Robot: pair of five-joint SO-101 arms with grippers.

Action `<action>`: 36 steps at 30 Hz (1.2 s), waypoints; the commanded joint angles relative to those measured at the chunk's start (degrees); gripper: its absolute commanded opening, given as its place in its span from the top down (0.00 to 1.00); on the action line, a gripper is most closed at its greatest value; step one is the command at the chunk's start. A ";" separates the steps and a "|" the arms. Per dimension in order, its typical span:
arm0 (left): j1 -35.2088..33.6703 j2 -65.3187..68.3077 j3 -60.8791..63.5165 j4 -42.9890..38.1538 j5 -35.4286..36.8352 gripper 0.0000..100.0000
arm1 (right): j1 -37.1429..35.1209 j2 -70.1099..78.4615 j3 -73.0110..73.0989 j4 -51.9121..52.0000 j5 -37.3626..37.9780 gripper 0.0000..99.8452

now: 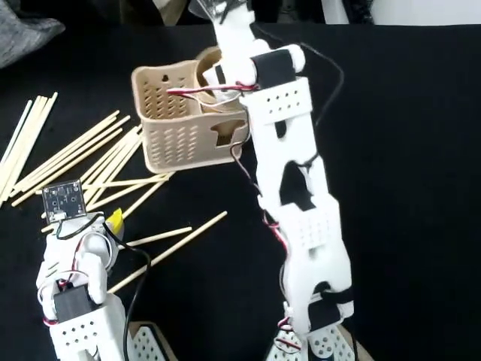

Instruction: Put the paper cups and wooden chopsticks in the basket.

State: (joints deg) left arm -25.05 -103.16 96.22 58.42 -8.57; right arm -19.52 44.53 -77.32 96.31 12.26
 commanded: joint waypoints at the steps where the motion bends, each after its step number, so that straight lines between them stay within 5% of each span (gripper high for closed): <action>1: 0.31 -0.26 0.92 -1.14 -0.26 0.71 | 1.85 5.85 -0.13 0.44 0.53 0.99; 10: 0.40 -0.26 0.92 -1.23 -0.35 0.71 | 1.49 8.84 -19.21 2.64 0.53 0.99; 28: 0.13 -0.26 0.84 -1.14 0.00 0.71 | -1.58 -21.49 -17.54 4.57 0.53 0.99; 32: 0.13 -0.26 0.92 -1.14 0.00 0.71 | 3.08 -31.96 -12.88 5.10 1.85 0.99; 36: -0.57 -0.26 0.04 -0.79 0.18 0.71 | 8.26 -45.76 8.48 5.01 5.36 0.99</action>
State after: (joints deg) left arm -25.05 -103.16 96.22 58.42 -8.57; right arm -14.95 9.27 -83.56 99.38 15.52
